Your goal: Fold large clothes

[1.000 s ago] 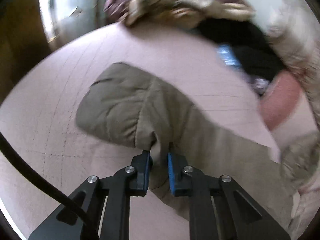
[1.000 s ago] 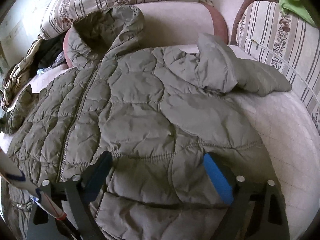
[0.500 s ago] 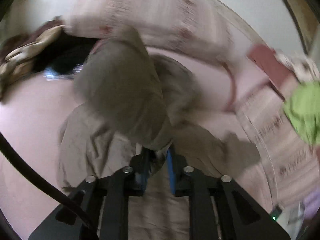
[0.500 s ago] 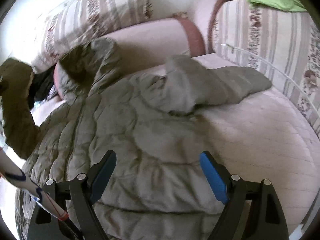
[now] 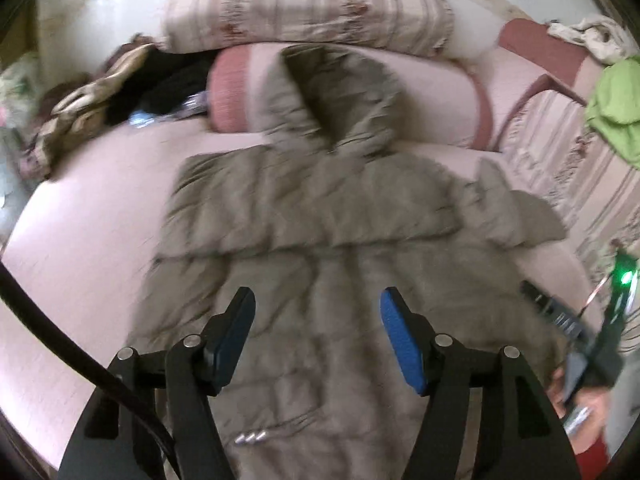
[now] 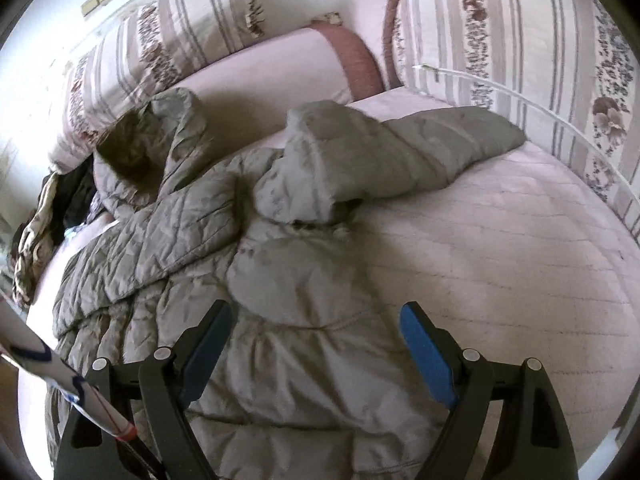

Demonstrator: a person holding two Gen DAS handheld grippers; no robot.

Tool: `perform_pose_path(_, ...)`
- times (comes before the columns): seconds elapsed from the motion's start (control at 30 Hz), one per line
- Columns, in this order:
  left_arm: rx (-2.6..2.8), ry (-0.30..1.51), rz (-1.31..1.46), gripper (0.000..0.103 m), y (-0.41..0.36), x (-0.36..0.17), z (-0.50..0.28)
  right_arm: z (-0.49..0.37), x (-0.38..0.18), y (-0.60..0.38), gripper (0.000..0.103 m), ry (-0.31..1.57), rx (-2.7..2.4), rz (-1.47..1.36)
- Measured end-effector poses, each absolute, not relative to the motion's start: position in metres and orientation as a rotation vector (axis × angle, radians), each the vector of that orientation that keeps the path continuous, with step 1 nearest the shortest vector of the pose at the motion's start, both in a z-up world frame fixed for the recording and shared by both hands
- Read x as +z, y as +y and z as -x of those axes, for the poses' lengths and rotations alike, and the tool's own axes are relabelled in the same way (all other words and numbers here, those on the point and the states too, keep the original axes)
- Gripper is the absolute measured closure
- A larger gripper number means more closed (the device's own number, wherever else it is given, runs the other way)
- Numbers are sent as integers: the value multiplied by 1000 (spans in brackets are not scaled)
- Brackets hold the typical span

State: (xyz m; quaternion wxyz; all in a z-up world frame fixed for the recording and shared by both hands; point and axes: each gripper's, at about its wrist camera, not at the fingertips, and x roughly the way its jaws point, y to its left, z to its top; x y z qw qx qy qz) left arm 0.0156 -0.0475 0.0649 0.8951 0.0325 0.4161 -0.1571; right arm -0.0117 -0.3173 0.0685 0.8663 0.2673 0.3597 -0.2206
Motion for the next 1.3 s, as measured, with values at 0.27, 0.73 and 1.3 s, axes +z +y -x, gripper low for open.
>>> perform_pose_path(0.27,-137,902,-114,36,1,19,7,-2,57,-294,14,807,-406,-550)
perform_pose_path(0.73,-107,894,-7,35,48,-17,-5,-107,36,-305,7,933,-328,-672)
perform_pose_path(1.3,-113,964,195,35,82,-13,-24,-165,19,-334,86,879,-392,-922)
